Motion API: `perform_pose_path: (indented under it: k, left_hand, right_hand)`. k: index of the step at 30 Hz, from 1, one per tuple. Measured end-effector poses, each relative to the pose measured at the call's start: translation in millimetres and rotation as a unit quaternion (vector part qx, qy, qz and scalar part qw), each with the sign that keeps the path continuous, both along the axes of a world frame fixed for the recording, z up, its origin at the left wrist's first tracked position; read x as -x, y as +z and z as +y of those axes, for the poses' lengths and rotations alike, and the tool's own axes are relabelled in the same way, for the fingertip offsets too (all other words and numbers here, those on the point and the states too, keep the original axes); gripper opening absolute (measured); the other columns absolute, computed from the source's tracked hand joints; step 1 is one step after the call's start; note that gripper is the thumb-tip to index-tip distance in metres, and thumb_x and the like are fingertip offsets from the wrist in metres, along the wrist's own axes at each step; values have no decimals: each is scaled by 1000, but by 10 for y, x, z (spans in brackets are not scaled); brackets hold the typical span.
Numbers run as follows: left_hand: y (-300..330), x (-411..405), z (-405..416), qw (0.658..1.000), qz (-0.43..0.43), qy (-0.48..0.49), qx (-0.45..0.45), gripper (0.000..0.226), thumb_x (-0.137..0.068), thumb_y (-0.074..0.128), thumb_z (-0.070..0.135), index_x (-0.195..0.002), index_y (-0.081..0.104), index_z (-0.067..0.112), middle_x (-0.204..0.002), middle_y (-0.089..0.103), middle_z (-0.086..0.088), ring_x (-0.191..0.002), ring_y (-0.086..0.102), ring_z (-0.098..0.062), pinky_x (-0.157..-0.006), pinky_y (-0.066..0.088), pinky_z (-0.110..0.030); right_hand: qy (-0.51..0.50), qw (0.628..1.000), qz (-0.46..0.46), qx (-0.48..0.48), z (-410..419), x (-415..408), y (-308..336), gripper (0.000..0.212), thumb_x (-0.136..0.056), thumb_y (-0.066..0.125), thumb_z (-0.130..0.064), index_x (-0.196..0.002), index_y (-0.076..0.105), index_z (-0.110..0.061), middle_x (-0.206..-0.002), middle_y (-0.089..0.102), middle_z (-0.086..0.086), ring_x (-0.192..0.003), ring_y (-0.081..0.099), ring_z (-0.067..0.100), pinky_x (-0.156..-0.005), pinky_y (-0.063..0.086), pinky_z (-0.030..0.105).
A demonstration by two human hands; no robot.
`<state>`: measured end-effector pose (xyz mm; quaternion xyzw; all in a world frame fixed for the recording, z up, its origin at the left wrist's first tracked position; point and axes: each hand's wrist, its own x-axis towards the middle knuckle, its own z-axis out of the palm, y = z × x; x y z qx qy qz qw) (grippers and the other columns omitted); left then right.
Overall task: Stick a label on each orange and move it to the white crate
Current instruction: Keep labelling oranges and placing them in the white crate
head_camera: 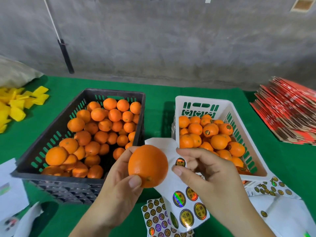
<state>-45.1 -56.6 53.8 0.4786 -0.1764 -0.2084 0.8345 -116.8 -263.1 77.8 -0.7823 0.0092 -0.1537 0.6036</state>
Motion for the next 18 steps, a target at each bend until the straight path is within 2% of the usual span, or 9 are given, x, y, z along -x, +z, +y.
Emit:
perform_pose_path:
  k: [3, 6, 9, 12, 18]
  left_hand:
    - [40, 12, -26, 1000, 0, 9, -1, 72, -40, 102, 59, -105, 78, 39, -109, 76, 5, -98, 74, -18, -83, 60, -27]
    - [77, 21, -46, 1000, -6, 11, -14, 70, -44, 100, 59, -107, 76, 39, -110, 76, 5, -99, 73, -18, -84, 61, -28]
    - [76, 21, -56, 1000, 17, 17, -14, 71, -45, 101, 58, -108, 76, 37, -113, 75, 3, -100, 73, -20, -80, 61, -29]
    - [47, 11, -53, 999, 36, 18, -9, 74, -45, 101, 56, -110, 77, 33, -114, 74, -3, -100, 73, -24, -79, 60, -29]
    - [37, -15, -77, 996, 79, 11, 26, 79, -49, 102, 50, -119, 76, 25, -124, 72, -14, -110, 72, -32, -87, 60, -33]
  right_hand:
    - [-35, 988, -65, 135, -16, -18, 9, 24, -91, 77, -41, -114, 80, -36, -83, 66, -9, -81, 66, 12, -72, 52, 18]
    - [-58, 961, -120, 242, -25, -33, 3, 27, -93, 71, -33, -116, 80, -22, -83, 64, -10, -80, 64, 11, -69, 51, 21]
    - [-81, 948, -158, 264, -21, -29, -20, 27, -95, 74, -35, -115, 80, -19, -88, 69, -8, -82, 65, 5, -68, 52, 20]
    - [-78, 933, -197, 290, -24, -13, -38, 26, -99, 67, -30, -117, 79, -16, -97, 72, -6, -89, 66, 3, -76, 51, 15]
    - [-67, 902, -260, 338, -72, -8, -148, 21, -98, 72, -15, -118, 75, -19, -104, 74, 0, -88, 69, 17, -75, 54, 28]
